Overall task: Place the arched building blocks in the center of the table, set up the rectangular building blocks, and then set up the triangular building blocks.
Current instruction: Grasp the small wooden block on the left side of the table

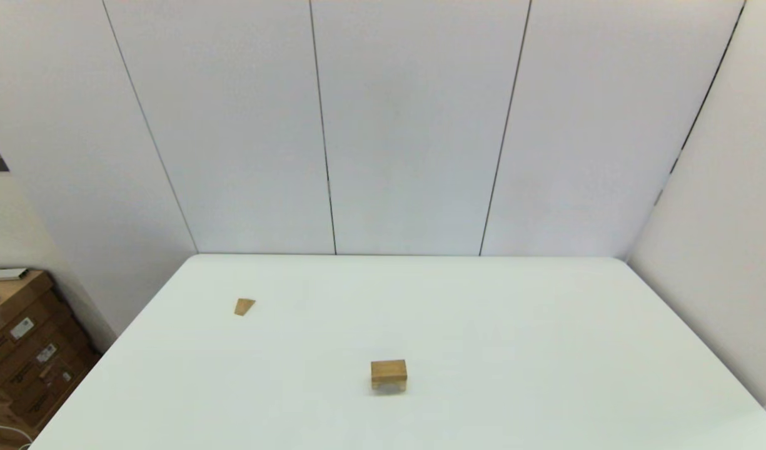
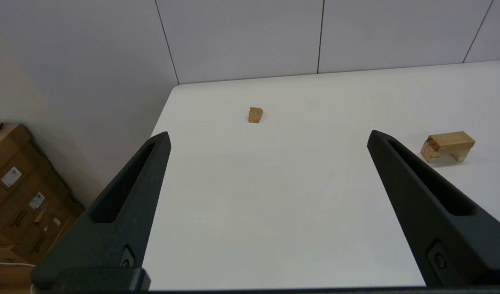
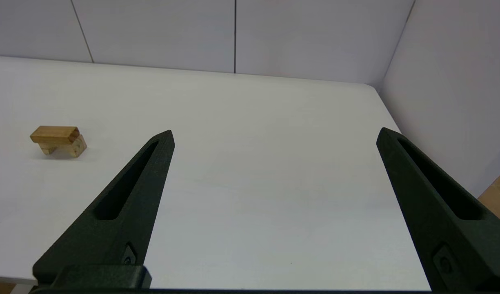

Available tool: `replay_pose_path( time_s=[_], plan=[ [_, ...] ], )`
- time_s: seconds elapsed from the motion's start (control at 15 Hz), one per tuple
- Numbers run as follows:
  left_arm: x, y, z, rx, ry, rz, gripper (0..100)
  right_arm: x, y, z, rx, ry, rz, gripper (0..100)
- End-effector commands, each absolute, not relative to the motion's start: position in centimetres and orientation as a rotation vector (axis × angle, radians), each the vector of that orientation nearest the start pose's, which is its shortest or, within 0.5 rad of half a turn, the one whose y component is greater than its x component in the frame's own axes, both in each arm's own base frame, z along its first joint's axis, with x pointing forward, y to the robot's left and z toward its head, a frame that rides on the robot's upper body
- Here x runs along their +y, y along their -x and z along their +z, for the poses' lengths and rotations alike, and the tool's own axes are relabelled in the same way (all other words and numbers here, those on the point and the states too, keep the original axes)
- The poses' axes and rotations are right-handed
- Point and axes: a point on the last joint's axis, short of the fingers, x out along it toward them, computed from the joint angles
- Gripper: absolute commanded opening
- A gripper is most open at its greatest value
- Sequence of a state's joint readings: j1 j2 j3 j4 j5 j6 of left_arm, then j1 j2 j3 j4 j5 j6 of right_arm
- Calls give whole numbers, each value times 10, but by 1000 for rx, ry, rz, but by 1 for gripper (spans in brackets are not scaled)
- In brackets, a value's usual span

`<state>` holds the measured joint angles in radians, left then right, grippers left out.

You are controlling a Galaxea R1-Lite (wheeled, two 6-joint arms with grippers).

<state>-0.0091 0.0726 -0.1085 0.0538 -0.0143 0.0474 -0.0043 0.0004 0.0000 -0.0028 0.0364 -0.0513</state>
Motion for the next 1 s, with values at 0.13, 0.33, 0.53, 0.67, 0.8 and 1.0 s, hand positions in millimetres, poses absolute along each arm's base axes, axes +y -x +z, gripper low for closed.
replay_pose_path(
  time_s=[0.13, 0.33, 0.53, 0.67, 0.8, 1.0],
  plan=[
    [-1, -8, 178, 117, -79, -127, 100, 1, 23, 76, -5, 52, 32, 100],
    [-9, -47, 214, 193, -113, -183, 100, 1, 23, 76, -5, 52, 32, 100],
    [-23, -124, 244, 337, -126, -2, 100, 1, 23, 76, -5, 51, 32, 100],
    [-34, -193, 245, 445, -163, 59, 100, 1, 23, 76, -5, 52, 32, 100],
    [-35, -256, 234, 529, -177, 107, 100, 1, 23, 76, -5, 52, 32, 100],
    [-29, -312, 202, 644, -206, 137, 100, 1, 23, 76, -5, 52, 32, 100]
  ],
)
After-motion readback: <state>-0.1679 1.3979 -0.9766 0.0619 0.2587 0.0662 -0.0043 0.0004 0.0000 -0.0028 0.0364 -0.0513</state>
